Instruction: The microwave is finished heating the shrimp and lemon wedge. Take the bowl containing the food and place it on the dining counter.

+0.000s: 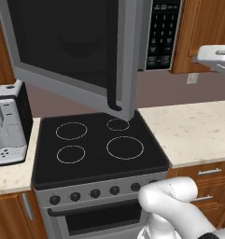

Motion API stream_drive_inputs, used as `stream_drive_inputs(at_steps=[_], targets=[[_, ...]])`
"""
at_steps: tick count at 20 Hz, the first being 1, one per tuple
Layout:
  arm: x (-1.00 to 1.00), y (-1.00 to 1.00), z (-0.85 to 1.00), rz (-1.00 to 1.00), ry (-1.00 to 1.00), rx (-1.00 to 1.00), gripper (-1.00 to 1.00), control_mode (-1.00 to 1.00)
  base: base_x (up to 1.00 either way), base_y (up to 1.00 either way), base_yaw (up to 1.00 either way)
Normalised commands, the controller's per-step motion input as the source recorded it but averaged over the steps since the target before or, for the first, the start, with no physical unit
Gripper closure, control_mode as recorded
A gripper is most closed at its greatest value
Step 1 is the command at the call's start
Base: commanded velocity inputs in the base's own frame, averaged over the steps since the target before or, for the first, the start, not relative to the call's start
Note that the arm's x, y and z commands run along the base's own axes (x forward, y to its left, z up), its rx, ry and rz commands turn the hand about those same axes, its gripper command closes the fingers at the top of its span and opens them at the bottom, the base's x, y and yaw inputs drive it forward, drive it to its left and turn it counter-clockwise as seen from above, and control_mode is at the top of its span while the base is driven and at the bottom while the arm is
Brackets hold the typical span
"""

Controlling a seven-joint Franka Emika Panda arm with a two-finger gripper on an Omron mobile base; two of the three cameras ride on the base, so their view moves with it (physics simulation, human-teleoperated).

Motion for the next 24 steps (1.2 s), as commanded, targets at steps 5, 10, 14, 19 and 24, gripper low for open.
stream_drive_inputs(at_steps=[5,10,14,19,24], targets=[[0.99,0.00,-0.59,0.27,0.35,0.03,-1.00,-1.00,0.00,0.00,0.00],[0.96,0.04,-0.15,0.19,0.23,0.15,-1.00,-1.00,0.00,0.00,0.00],[0.62,0.48,-0.03,0.14,0.19,0.11,-1.00,-1.00,0.00,0.00,0.00],[0.41,0.83,-0.01,0.11,0.21,0.07,-1.00,-1.00,0.00,0.00,0.00],[0.12,0.91,0.00,0.08,0.17,0.08,-1.00,-1.00,0.00,0.00,0.00]])
